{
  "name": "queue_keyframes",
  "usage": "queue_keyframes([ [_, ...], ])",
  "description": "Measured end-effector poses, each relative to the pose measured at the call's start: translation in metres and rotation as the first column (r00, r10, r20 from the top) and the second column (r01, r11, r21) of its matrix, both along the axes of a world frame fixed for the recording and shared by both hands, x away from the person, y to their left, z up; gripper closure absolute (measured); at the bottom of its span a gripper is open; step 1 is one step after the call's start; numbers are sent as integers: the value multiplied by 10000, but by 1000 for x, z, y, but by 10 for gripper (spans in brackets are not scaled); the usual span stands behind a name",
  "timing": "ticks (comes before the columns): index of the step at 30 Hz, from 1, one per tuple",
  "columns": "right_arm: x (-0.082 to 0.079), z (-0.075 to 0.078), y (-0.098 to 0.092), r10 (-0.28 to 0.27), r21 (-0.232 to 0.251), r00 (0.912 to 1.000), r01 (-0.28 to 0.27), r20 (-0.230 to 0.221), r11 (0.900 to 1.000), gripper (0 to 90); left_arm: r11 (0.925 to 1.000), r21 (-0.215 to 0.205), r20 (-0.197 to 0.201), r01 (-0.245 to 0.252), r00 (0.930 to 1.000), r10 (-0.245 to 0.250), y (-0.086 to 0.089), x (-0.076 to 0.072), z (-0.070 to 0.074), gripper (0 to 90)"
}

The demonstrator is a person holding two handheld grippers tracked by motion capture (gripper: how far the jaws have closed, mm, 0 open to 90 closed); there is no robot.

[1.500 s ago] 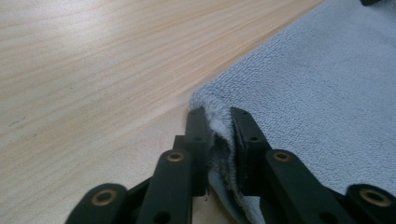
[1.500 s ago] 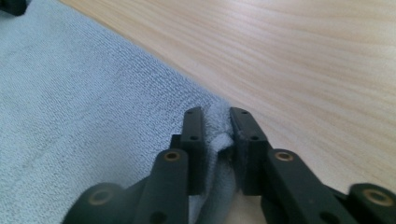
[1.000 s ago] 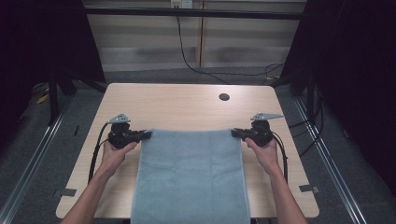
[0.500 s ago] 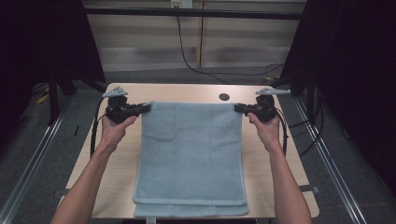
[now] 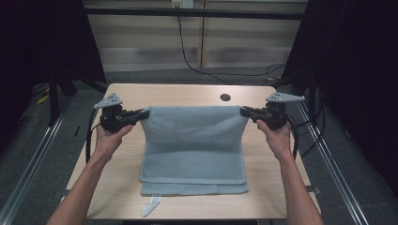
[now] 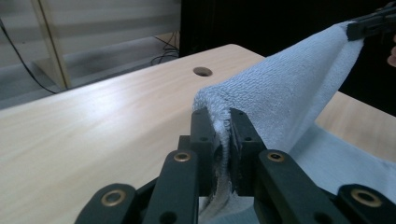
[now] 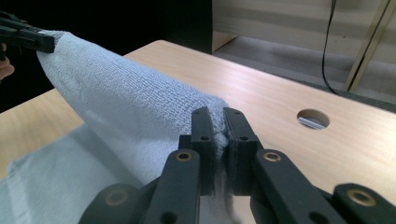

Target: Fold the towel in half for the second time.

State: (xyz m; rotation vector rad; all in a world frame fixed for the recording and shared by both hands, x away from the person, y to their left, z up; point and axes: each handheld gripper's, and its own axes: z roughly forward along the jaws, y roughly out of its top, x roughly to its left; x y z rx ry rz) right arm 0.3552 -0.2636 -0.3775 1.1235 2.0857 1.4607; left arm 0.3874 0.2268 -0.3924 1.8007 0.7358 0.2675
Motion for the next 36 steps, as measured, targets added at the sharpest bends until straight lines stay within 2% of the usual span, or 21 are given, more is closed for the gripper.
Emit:
queue_keyframes([
  [1,-3,-2,0,44,3,10000,-44,-12,10000,841,9999,-107,-14,58,10000,-58,1,-4,-2,822],
  [4,-18,-9,1,263,-91,9996,-264,-132,9996,840,9997,-36,23,243,9997,-243,4,-20,-8,822],
  [8,-36,-17,4,597,-324,9980,-604,-225,9977,838,9993,-172,-92,333,9994,-334,8,-37,-18,821],
  [10,-49,-24,4,771,-207,9967,-776,-273,9968,835,9990,-287,-229,355,9991,-361,9,-46,-23,820],
  [13,-67,-36,4,882,-133,9949,-890,-498,9959,829,9980,-2,-306,639,9975,-638,8,-63,-31,820],
  [17,-88,-52,4,1044,-57,9917,-1051,-749,9944,826,9952,-11,-458,974,9942,-973,11,-84,-39,819],
  [20,-104,-60,4,1201,62,9876,-1201,-1011,9927,807,9918,116,-767,1272,9891,-1260,17,-95,-47,807],
  [23,-117,-72,6,1459,93,9789,-1461,-1428,9892,768,9873,354,-1078,1551,9827,-1505,25,-107,-58,800],
  [26,-130,-80,6,1598,-58,9732,-1630,-1654,9866,698,9876,77,-1225,1570,9803,-1549,33,-115,-62,717],
  [27,-134,-80,4,1581,15,9733,-1600,-1664,9871,670,9863,-51,-1166,1648,9795,-1643,36,-117,-61,699],
  [29,-135,-76,1,1324,205,9797,-1308,-1507,9912,597,9892,-324,-1016,1432,9841,-1458,41,-118,-55,640],
  [31,-133,-71,0,1134,361,9854,-1097,-1267,9933,564,9937,-522,-929,996,9902,-1042,44,-113,-49,598],
  [33,-128,-66,-1,695,180,9921,-679,-1043,9975,528,9976,-415,-1057,555,9926,-596,46,-104,-48,508],
  [34,-125,-65,-1,456,192,9939,-439,-1002,9989,516,9980,-459,-1119,424,9926,-474,46,-99,-48,501],
  [36,-118,-67,-2,67,169,9953,-50,-965,9998,489,10000,21,-1198,-12,9928,15,46,-87,-51,443],
])
